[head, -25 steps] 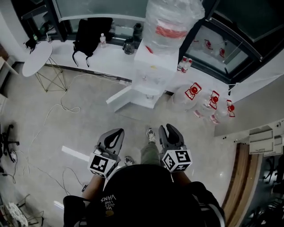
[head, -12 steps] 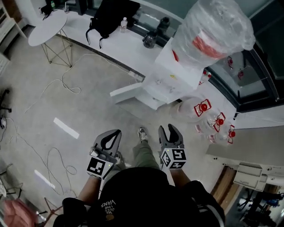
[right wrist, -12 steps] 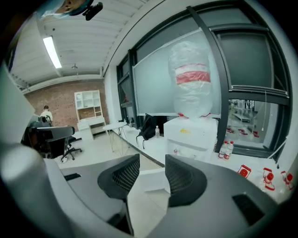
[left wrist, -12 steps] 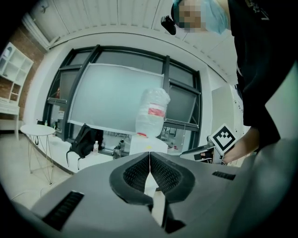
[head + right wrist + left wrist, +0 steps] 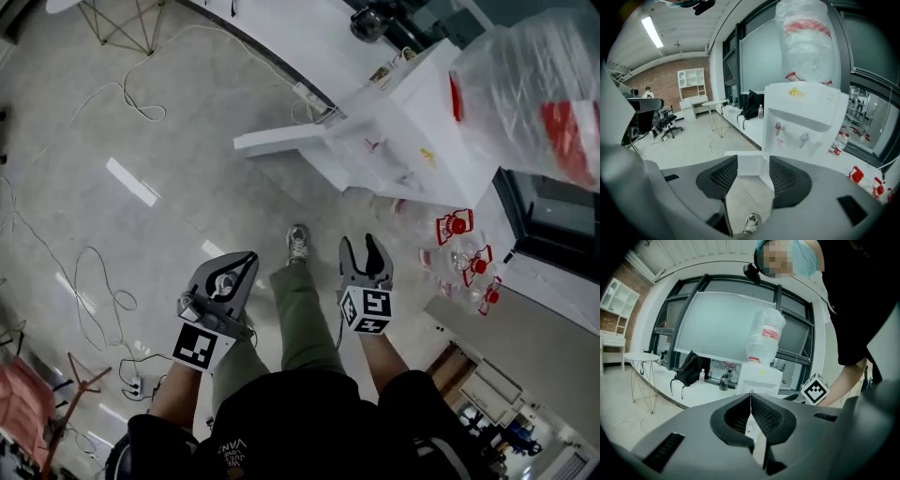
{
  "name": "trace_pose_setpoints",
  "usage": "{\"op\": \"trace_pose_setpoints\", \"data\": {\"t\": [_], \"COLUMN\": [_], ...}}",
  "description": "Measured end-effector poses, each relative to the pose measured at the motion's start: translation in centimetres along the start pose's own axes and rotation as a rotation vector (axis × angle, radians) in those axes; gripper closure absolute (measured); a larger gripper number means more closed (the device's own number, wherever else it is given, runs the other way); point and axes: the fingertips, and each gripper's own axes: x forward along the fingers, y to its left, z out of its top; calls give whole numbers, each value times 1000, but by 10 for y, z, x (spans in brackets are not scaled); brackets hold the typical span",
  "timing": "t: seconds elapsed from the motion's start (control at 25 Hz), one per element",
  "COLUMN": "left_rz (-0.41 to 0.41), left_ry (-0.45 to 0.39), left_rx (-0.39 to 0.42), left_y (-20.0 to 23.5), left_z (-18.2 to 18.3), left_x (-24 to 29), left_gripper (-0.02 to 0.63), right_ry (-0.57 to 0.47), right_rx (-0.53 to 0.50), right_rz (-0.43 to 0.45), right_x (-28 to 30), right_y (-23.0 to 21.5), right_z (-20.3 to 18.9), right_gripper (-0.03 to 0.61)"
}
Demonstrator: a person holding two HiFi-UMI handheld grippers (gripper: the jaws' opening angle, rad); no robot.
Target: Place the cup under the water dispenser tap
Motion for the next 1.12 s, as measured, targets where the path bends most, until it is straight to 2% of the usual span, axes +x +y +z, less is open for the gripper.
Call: {"op": "trace_pose_setpoints", "data": {"t": [0.24,0.56,0.76,0.96,1.12], "left_rz": [-4,11,49,107,118], "left_ry": [43,48,48,39,37], "left_rx": [-114,-164,-196,-240,-250], "left_y": [14,36,50,61,67], "left_z": [-78,-175,-226,-267,-292], "left_x": [45,88,108,129,150], "left_gripper": [594,594,594,594,594], "right_ry": [103,243,338,403,470], "right_rx": [-125,-305,-341,-401,-449], "right_rz": [10,-11,-75,-129,-155], "right_x": [98,220,285,344,385], "right_y": [-13,-43,-77,-105,-124], "right_z": [-71,-180,-246,-291,-315], "right_gripper": [380,380,380,380,380]}}
